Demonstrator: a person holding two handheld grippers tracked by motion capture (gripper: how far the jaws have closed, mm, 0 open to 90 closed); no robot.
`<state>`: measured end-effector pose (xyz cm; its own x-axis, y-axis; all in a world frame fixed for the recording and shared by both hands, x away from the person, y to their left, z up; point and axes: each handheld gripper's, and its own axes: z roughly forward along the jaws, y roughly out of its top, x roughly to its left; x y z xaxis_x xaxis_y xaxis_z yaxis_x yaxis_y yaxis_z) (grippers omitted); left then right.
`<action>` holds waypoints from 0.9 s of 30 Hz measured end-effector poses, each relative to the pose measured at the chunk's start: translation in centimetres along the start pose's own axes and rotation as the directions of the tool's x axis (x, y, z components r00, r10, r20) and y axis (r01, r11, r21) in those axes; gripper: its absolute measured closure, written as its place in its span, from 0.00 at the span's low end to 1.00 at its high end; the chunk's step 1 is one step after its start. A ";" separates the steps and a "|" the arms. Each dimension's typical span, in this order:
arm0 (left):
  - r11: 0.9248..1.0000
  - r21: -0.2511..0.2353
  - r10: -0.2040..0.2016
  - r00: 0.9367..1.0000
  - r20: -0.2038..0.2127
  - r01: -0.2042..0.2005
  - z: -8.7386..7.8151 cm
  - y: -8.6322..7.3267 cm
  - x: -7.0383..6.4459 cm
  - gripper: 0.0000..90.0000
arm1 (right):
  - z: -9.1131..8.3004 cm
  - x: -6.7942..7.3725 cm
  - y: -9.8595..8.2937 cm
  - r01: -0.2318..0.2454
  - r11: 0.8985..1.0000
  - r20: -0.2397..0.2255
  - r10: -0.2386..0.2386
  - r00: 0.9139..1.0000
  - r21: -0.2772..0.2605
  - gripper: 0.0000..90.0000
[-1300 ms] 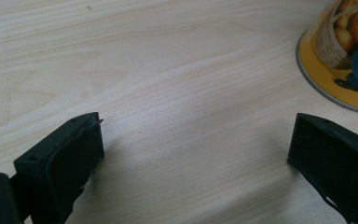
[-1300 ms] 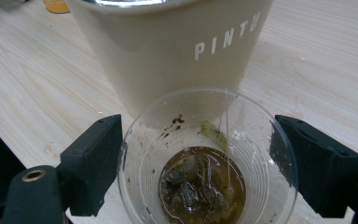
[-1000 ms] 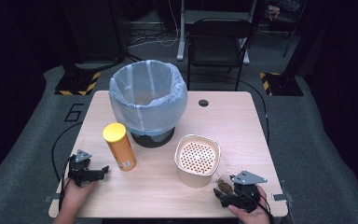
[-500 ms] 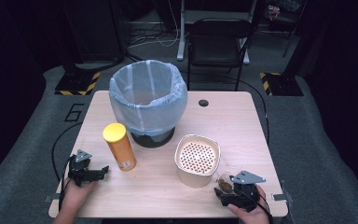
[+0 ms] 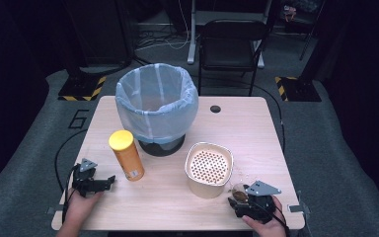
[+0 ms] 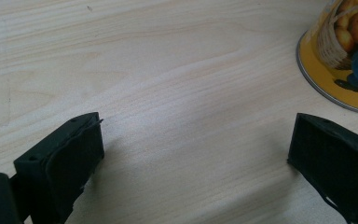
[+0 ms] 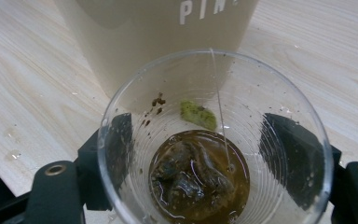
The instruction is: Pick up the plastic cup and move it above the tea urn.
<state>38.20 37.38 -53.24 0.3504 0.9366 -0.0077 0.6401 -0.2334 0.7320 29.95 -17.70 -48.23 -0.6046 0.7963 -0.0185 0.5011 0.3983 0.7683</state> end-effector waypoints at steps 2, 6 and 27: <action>1.000 -0.002 -0.001 1.000 -0.001 0.001 0.0 0.0 0.0 0.03 | 0.1 0.1 0.0 0.013 1.000 0.007 -0.013 1.000 -0.004 0.31; 1.000 -0.002 0.000 1.000 -0.001 0.000 0.0 0.0 0.0 0.03 | 0.1 0.1 0.1 0.025 1.000 -0.001 -0.025 1.000 0.000 0.32; 1.000 -0.003 -0.002 1.000 0.000 0.002 0.0 0.0 0.0 0.03 | -0.6 -0.8 0.2 0.037 0.998 -0.012 -0.037 0.999 -0.041 0.35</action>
<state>38.22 37.37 -53.26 0.3490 0.9371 -0.0086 0.6389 -0.2312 0.7337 30.16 -18.53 -47.67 -0.6299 0.7757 -0.0395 0.4530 0.4082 0.7926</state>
